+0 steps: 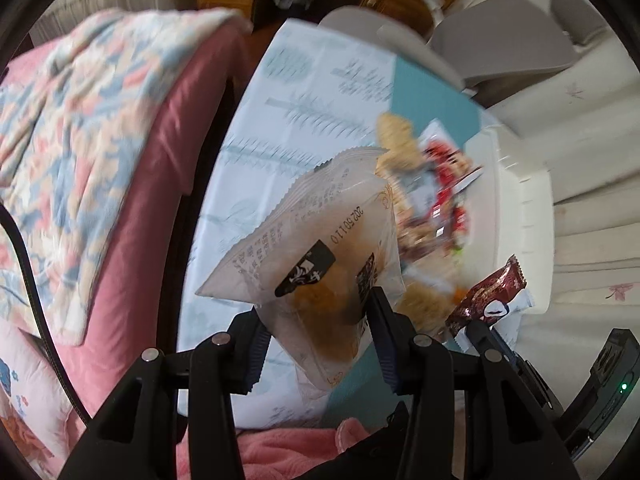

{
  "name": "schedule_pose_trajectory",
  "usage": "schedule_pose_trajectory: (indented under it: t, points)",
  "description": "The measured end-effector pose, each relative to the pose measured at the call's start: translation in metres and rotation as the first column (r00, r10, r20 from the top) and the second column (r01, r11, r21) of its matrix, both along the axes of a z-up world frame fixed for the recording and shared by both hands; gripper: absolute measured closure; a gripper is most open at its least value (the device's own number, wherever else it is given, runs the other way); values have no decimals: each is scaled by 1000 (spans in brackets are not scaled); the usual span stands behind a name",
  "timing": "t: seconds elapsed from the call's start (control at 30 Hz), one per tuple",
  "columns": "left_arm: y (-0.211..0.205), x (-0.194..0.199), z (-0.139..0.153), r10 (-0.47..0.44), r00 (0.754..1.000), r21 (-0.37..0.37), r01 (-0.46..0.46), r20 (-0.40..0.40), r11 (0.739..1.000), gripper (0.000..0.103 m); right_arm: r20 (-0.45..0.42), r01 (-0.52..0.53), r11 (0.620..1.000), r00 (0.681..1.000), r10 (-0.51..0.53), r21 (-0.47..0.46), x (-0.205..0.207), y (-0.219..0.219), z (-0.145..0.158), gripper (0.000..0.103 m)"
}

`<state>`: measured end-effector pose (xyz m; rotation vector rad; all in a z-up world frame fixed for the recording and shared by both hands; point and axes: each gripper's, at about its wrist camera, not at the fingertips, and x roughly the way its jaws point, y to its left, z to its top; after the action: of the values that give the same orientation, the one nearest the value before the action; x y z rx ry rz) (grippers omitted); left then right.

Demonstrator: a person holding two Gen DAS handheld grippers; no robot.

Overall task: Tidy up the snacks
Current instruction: 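Lift the pastry pack with the left tool while the right tool lifts the brown bar, then lower both held snacks into the white tray and open both tools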

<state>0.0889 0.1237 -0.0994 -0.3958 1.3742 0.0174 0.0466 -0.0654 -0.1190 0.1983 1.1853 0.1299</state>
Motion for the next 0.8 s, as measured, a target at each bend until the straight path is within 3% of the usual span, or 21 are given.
schedule_pose_trajectory:
  t: [0.33,0.8]
  points:
    - [-96,9,28,-16,990,-43,23,142,999,58,75,-40,999,996,40,-12,8,-86,23,93]
    - [-217,30,38,-101,964,-31,112,244,993,58,88,-28,999,996,29,-17,24,-182,18,93]
